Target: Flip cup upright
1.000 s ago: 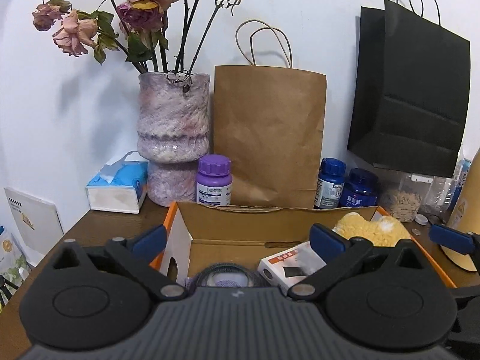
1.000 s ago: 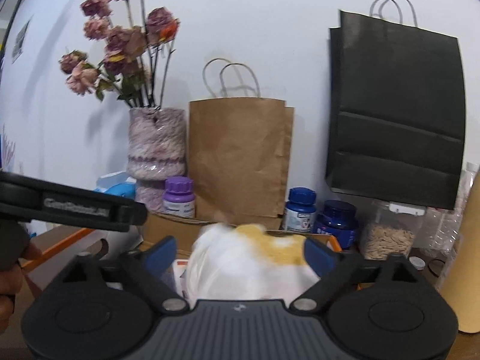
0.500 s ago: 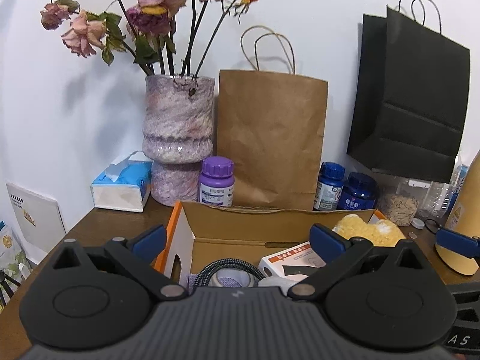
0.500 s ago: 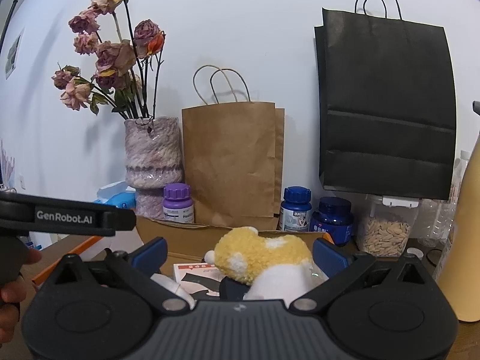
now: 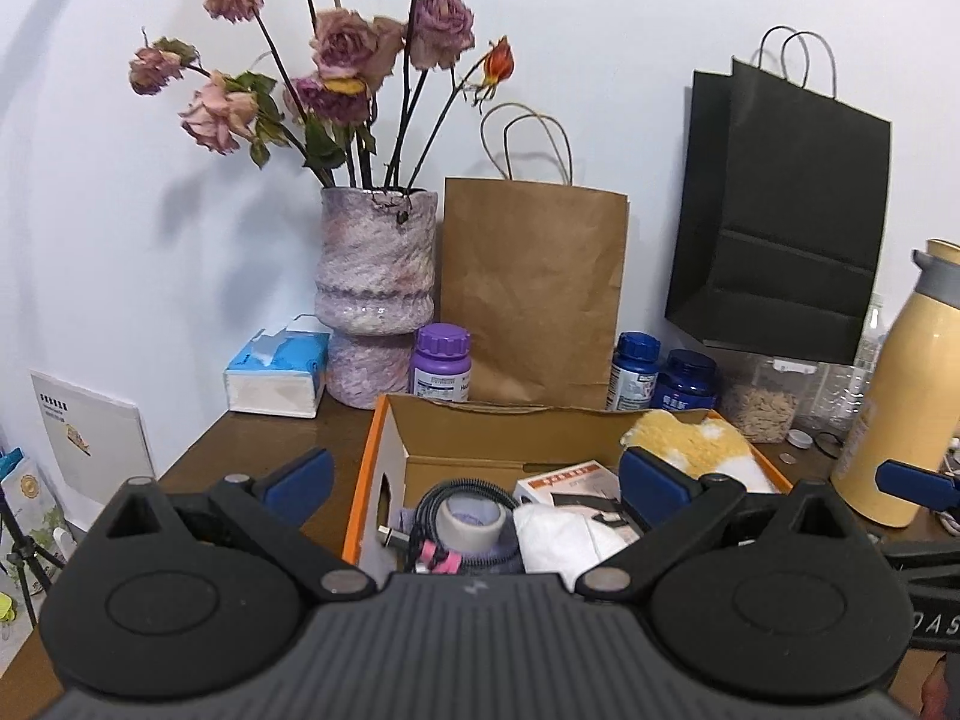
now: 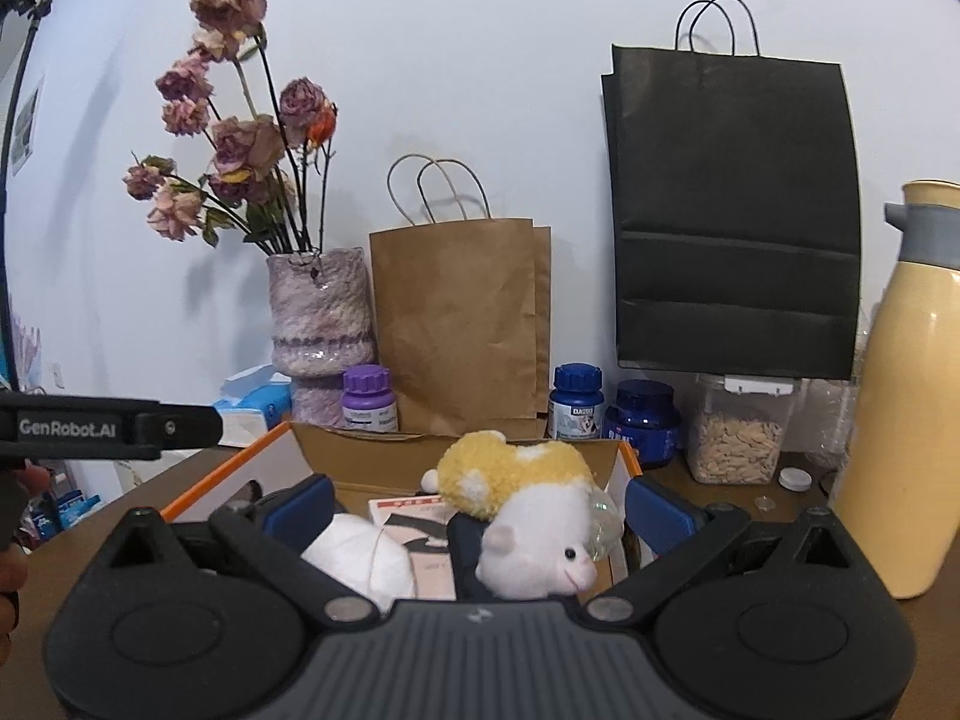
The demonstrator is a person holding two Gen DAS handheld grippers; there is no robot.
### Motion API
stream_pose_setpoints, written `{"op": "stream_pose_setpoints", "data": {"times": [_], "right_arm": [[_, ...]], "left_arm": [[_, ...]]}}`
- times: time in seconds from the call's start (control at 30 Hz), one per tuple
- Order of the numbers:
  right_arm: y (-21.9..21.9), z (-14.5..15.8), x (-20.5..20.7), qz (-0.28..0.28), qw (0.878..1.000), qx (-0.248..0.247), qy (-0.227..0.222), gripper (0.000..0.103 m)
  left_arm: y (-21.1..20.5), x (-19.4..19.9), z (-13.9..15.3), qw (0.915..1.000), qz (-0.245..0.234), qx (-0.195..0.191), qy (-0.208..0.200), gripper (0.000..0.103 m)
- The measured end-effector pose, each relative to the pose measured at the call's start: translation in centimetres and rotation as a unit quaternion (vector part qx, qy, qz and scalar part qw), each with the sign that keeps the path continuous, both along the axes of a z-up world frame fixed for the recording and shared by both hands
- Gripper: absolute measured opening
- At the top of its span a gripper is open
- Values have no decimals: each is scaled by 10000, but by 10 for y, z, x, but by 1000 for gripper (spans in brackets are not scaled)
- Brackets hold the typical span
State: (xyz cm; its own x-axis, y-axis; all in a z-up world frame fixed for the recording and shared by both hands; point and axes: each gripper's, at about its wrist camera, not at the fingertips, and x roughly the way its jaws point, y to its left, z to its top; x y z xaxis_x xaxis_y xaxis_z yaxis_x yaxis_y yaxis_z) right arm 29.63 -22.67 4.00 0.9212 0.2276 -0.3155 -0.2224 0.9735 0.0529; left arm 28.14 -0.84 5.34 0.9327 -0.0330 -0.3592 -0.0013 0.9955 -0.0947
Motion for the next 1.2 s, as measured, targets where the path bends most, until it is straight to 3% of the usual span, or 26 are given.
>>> {"op": "stream_pose_setpoints", "data": {"times": [0.3,0.67,1.2], "right_arm": [[-3,11,-60,-2,9998,140,124,103],[-12,3,-131,-111,9992,170,338,103],[-9,-16,-188,-118,9984,44,547,103]], "left_arm": [[3,-62,3,10000,-27,-6,17,103],[1,-137,-11,9994,-197,149,262,103],[2,-188,-31,9984,-290,129,460,103]]}}
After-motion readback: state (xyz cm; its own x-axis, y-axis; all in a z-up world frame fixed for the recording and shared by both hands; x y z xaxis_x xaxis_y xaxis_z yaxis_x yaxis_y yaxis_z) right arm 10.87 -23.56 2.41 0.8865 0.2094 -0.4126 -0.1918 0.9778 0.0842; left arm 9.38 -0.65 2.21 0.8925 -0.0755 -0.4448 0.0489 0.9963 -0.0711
